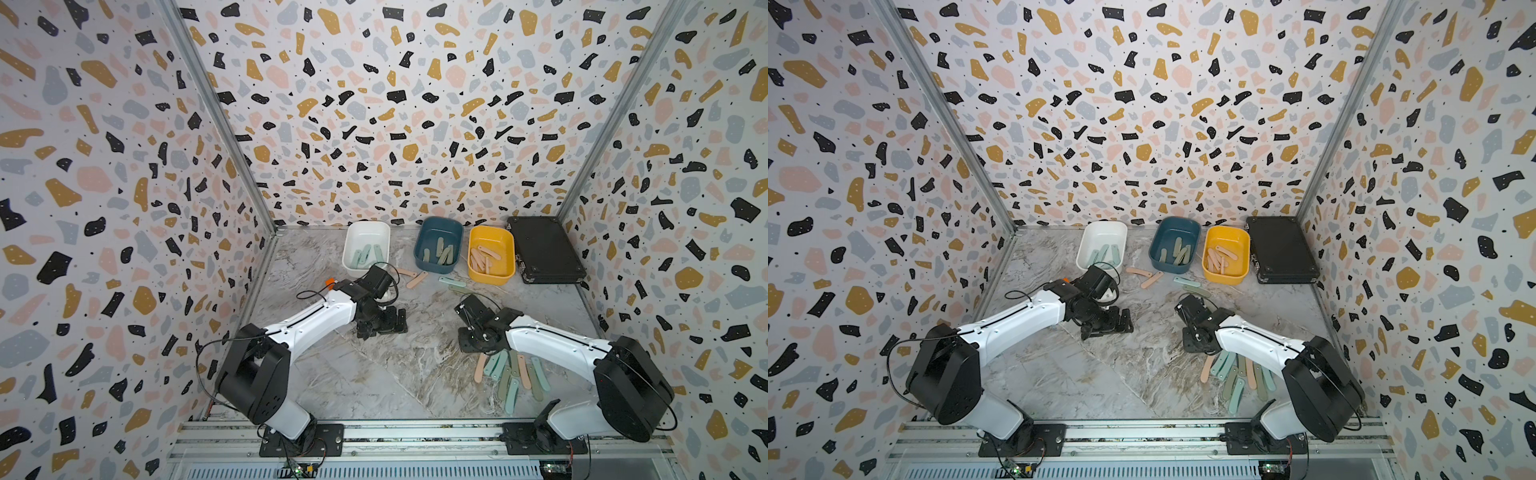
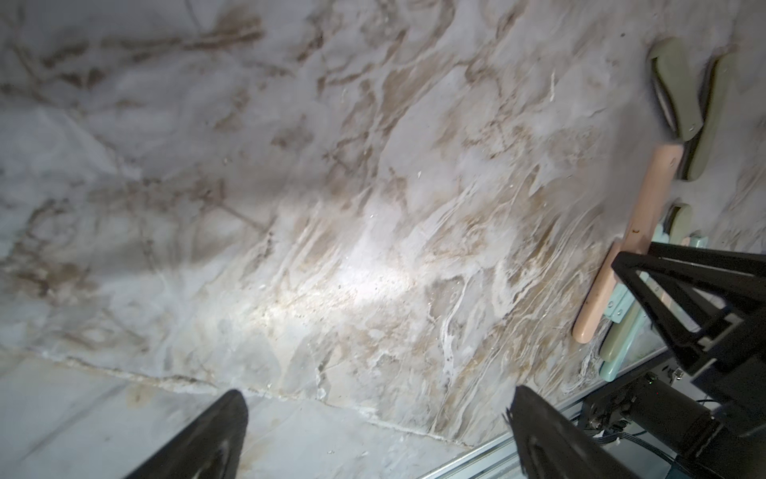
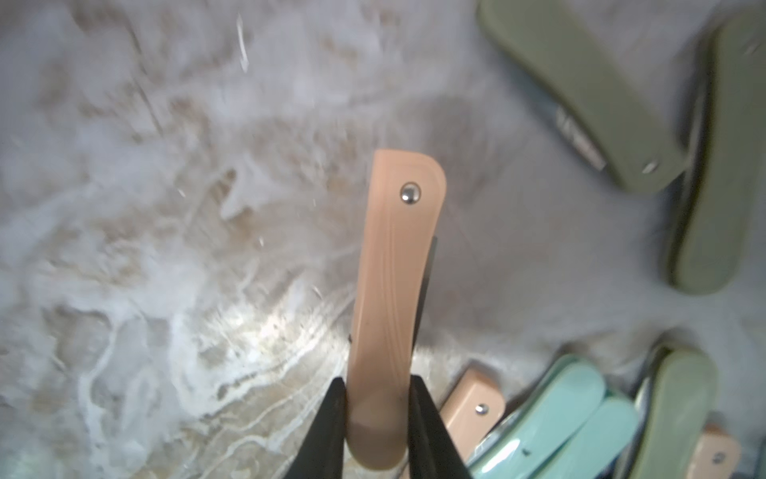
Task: Place the fruit knives into the storage box by color
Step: Pick up the fruit knife from the center of the board, then place the fruit knife in the storage box.
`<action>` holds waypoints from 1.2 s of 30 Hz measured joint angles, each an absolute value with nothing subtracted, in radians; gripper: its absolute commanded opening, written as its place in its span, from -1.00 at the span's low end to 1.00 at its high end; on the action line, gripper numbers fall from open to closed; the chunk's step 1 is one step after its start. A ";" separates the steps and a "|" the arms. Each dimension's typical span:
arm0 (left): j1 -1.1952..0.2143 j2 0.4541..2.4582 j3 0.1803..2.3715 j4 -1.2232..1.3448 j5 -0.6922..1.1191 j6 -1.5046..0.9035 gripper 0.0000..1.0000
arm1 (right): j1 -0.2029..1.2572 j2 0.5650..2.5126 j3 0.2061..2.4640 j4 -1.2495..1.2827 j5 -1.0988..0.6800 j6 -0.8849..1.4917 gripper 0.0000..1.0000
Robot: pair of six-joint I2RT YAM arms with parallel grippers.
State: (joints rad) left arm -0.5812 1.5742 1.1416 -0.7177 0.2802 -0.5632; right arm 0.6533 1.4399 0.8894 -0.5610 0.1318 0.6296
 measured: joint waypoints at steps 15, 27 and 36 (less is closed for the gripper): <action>-0.584 1.629 1.213 -0.728 0.290 -0.531 0.98 | 0.286 1.886 1.647 -0.630 0.042 0.307 -0.71; -0.584 1.653 1.219 -0.732 0.307 -0.516 0.98 | 0.176 2.174 1.868 -0.686 -0.051 0.226 -0.59; -0.585 1.654 1.216 -0.731 0.311 -0.516 0.98 | 0.175 2.218 1.920 -0.712 -0.102 0.216 -0.31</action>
State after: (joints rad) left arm -0.5846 1.6535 1.2163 -0.7311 0.3107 -0.5159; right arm 0.1749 2.2181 1.9202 -0.7124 -0.1017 0.2157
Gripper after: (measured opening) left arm 0.990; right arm 0.327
